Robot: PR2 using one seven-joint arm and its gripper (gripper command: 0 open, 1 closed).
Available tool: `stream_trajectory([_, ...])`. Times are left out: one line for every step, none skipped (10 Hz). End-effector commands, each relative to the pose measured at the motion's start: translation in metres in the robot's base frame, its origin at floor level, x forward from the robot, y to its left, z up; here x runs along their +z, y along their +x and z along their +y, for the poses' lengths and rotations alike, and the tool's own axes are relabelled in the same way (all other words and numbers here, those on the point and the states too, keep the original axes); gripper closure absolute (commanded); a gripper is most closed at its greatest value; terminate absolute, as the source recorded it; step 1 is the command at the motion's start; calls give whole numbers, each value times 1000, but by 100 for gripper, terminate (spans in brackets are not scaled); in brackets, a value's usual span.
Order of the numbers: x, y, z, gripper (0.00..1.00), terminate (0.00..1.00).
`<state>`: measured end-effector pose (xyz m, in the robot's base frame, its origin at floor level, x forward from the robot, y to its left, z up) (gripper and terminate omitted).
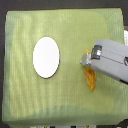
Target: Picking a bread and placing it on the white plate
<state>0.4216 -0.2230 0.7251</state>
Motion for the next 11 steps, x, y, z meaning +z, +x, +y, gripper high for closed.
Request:
stream_trajectory([8, 2, -8, 100, 0])
stream_trajectory([9, 5, -6, 100, 0])
stream_trajectory([10, 6, -3, 100, 0])
stream_trajectory([11, 8, -1, 100, 0])
stream_trajectory([12, 9, -1, 100, 0])
stream_trajectory([14, 10, -1, 100, 0])
stream_trajectory([16, 12, -1, 100, 0])
stream_trajectory([16, 13, -1, 100, 0])
stream_trajectory([16, 15, -1, 100, 0])
stream_trajectory([17, 16, 2, 100, 0])
stream_trajectory([18, 16, 4, 100, 0])
